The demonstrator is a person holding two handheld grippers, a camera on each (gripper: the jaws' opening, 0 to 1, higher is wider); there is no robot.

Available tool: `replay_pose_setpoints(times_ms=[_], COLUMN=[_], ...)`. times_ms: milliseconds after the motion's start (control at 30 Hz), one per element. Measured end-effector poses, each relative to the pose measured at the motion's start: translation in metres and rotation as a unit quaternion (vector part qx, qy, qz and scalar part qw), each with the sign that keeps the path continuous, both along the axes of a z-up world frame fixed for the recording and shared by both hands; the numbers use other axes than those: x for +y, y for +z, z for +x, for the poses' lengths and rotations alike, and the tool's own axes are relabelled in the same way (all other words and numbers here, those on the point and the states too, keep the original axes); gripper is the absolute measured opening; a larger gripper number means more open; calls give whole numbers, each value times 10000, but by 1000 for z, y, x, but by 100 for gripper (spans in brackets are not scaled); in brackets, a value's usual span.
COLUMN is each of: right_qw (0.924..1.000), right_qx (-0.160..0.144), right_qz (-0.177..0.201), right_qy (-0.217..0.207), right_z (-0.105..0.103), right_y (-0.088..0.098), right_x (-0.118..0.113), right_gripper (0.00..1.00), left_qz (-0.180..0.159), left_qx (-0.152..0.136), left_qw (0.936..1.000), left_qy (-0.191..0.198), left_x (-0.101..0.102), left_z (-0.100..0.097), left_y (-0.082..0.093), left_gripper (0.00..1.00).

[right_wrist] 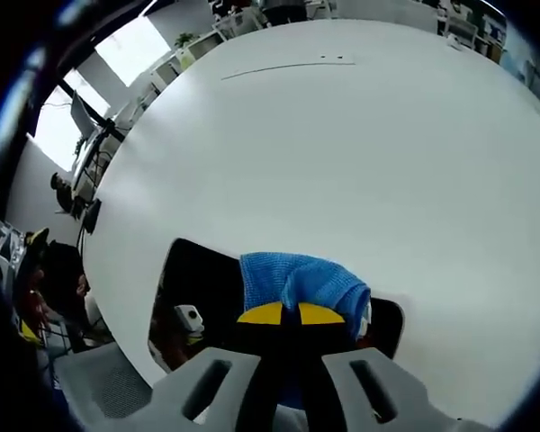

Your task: Wipe the mirror surface with the cleaning cloth until all visible marks leave the cleaned area.

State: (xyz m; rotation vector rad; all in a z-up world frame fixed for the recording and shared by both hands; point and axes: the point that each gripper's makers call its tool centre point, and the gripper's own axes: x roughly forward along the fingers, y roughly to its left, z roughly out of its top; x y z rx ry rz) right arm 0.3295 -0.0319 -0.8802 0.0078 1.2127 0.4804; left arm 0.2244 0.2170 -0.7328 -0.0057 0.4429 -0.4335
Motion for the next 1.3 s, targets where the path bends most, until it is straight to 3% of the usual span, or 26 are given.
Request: replay_pose_setpoints(times_ms=[600,933,1300], right_qw=[9997,9995,9993], right_qx=[14,-1,86], right_qz=[211,281,330], right_qy=[-126,-151,-155], right_z=[-36,-49,-77], right_y=[0,0,1], right_x=[-3,-4,-7], right_gripper=[0,0,0], left_qz=[33,96,71], left_qx=[-117,-132,-108], left_qw=[9999,9999,9999], left_qy=[39,-50,-44], left_x=[-12,-12,-13], left_z=[-11,-14,-18], left_y=[14,14,11], left_gripper=[99,99,99])
